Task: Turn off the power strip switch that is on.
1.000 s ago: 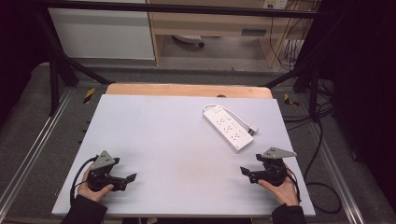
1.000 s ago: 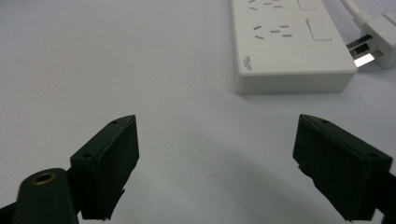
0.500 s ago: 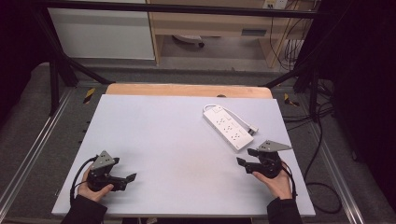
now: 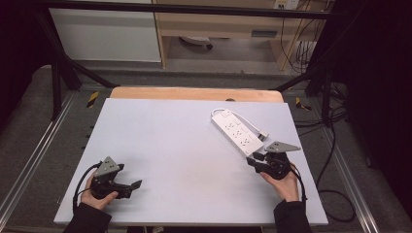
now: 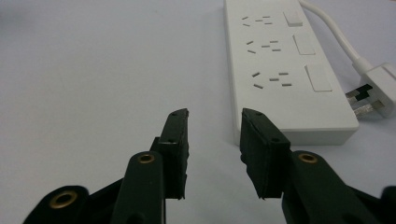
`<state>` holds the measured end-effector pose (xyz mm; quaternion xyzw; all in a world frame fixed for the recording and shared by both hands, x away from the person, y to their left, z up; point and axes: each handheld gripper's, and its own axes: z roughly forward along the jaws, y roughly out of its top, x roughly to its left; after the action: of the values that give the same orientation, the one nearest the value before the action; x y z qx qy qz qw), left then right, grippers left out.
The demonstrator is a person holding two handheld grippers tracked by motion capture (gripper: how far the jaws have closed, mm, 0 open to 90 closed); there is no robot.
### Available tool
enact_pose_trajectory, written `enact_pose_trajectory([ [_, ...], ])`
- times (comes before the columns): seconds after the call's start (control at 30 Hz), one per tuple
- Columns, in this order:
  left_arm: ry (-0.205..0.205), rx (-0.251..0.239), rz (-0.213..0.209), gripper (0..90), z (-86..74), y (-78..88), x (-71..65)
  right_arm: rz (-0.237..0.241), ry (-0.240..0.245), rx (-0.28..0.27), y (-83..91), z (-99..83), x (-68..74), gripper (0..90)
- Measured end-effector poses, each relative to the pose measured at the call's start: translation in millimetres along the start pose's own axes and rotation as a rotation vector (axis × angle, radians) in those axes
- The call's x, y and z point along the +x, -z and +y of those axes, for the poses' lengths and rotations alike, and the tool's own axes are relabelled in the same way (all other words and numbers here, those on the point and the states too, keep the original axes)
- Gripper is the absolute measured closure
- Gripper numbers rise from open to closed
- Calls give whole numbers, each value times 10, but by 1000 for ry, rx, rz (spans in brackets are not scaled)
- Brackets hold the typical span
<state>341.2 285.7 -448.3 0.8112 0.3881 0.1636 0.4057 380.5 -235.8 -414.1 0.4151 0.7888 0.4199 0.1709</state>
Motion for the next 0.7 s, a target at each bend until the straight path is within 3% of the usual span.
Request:
enact_pose_trajectory([
  [0.7,0,0,1,47,1,-1,-1,-27,-5,-10,-110,187,-53,899],
])
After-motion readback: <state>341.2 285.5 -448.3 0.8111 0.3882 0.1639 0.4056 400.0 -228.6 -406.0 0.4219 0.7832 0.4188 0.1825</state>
